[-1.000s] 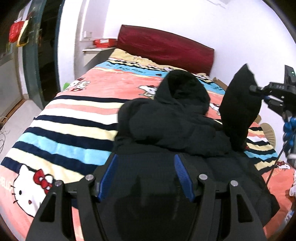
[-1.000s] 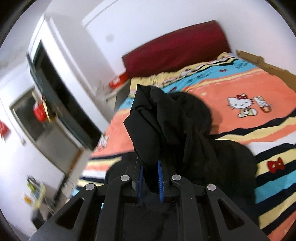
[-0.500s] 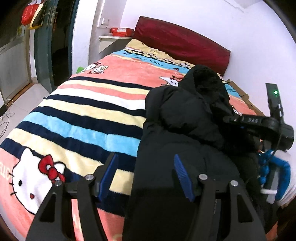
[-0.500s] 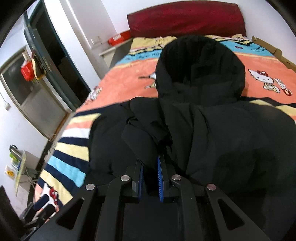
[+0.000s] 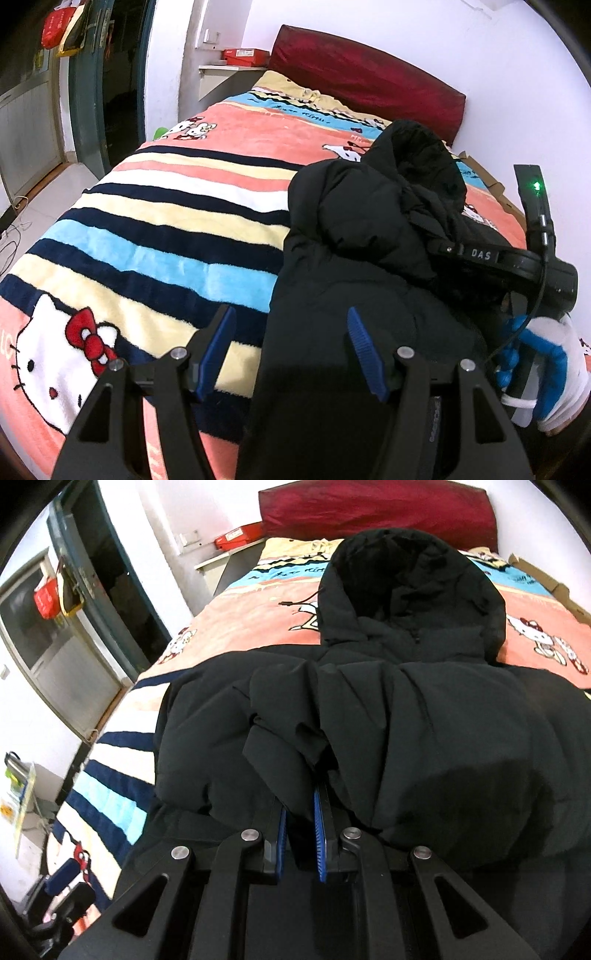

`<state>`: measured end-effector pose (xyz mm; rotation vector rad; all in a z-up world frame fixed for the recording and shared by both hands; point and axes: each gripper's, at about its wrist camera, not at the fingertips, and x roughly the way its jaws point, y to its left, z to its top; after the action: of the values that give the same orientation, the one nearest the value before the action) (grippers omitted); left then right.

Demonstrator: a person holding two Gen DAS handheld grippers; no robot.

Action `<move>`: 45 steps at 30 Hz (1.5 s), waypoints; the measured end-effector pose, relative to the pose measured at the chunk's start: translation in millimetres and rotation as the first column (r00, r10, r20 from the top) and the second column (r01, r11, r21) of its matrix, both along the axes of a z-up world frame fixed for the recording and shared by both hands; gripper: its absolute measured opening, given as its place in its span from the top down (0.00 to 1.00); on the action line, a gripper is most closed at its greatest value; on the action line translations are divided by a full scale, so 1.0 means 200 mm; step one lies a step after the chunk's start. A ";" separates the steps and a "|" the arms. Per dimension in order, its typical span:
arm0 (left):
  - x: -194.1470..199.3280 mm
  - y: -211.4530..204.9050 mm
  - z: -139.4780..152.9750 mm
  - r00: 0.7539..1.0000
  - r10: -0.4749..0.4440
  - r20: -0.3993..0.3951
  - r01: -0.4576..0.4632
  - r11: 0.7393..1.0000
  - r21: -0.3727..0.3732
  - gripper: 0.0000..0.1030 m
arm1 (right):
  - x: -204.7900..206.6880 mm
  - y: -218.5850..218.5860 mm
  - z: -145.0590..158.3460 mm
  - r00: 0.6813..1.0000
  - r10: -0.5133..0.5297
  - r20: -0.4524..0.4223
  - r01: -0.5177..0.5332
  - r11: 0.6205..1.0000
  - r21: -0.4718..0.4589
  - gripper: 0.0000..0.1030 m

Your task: Fold large clothes

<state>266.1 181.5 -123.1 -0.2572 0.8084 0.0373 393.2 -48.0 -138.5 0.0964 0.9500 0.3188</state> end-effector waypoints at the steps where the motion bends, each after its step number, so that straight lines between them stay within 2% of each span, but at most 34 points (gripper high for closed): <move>1: 0.01 -0.01 -0.01 1.000 0.002 -0.005 -0.002 1.000 0.004 0.40 | 0.00 0.01 -0.01 1.000 0.002 0.005 -0.002 1.000 -0.008 0.86; 4: 0.02 -0.02 -0.02 1.000 0.004 -0.015 -0.004 1.000 0.016 0.40 | -0.02 0.03 -0.03 1.000 0.009 0.029 -0.009 1.000 -0.023 0.86; 9: 0.05 -0.07 -0.03 0.999 0.008 -0.033 -0.006 0.999 0.040 0.40 | -0.02 0.01 -0.04 0.998 0.013 0.056 -0.013 1.000 0.005 0.85; 17: 0.08 -0.10 -0.05 0.999 0.017 -0.049 -0.015 0.999 0.050 0.40 | -0.03 0.01 -0.05 0.996 0.027 0.080 -0.029 0.999 0.024 0.80; 27: 0.11 -0.13 -0.08 0.998 0.011 -0.063 -0.007 0.998 0.059 0.40 | -0.07 0.01 -0.03 0.994 0.043 0.104 -0.044 0.999 0.009 0.80; 30: 0.11 -0.13 -0.08 0.998 0.013 -0.064 -0.009 0.998 0.060 0.40 | -0.08 0.01 -0.03 0.994 0.044 0.100 -0.046 0.999 0.013 0.77; 35: 0.11 -0.14 -0.08 0.998 0.019 -0.063 -0.016 0.998 0.061 0.40 | -0.12 0.02 -0.02 0.993 0.067 0.101 -0.071 0.997 0.041 0.61; 45: 0.09 -0.16 -0.04 0.999 0.018 -0.049 -0.016 0.998 0.056 0.40 | -0.17 0.02 0.01 0.991 0.085 0.108 -0.095 0.991 0.095 0.60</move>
<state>284.9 149.5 -130.6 -0.2115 0.8536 0.0823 358.6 -44.5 -136.4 0.1280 0.8370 0.4508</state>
